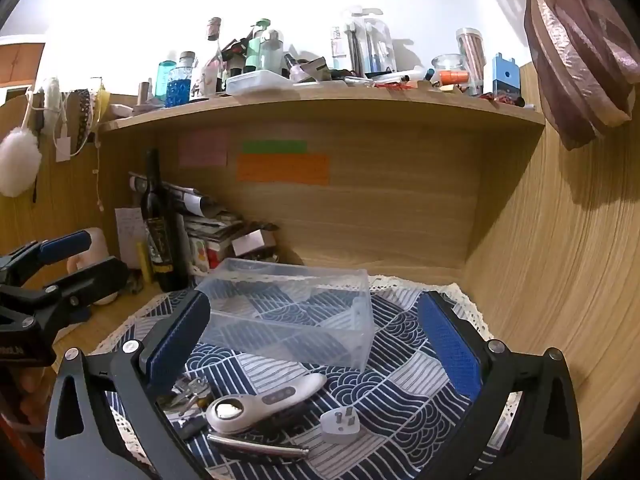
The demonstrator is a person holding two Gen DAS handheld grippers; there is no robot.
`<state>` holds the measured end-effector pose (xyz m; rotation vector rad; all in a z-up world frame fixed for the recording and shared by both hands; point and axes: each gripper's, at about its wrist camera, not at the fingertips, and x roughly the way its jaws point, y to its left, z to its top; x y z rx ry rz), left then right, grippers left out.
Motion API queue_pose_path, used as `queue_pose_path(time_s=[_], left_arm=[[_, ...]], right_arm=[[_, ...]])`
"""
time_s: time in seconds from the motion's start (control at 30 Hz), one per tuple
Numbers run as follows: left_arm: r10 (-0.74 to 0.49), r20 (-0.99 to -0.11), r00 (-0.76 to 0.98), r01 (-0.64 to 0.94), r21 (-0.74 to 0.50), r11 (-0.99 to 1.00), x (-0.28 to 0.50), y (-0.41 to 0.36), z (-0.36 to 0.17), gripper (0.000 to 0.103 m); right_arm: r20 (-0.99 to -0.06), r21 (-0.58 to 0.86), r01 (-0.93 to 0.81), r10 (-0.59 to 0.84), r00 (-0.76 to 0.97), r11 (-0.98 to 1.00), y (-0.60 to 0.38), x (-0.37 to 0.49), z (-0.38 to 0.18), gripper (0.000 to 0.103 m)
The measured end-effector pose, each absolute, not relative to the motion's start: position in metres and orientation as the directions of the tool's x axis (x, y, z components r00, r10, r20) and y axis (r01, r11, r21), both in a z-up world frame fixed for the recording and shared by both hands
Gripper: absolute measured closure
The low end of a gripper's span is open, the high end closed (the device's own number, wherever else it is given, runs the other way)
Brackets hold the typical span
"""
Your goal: Organize rigid objects
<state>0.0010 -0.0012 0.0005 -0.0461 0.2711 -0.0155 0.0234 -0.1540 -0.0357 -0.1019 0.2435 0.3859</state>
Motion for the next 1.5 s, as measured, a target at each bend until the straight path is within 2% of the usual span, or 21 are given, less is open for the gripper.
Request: queue_pose_path(time_s=[1.5], left_arm=[[-0.025, -0.253, 0.967, 0.014, -0.044, 0.999, 0.0013, -0.0045, 0.0037, 0.000]], right_arm=[[-0.246, -0.020, -0.397, 0.381, 0.891, 0.918, -0.1551, 0.0204, -0.0359, 0.000]])
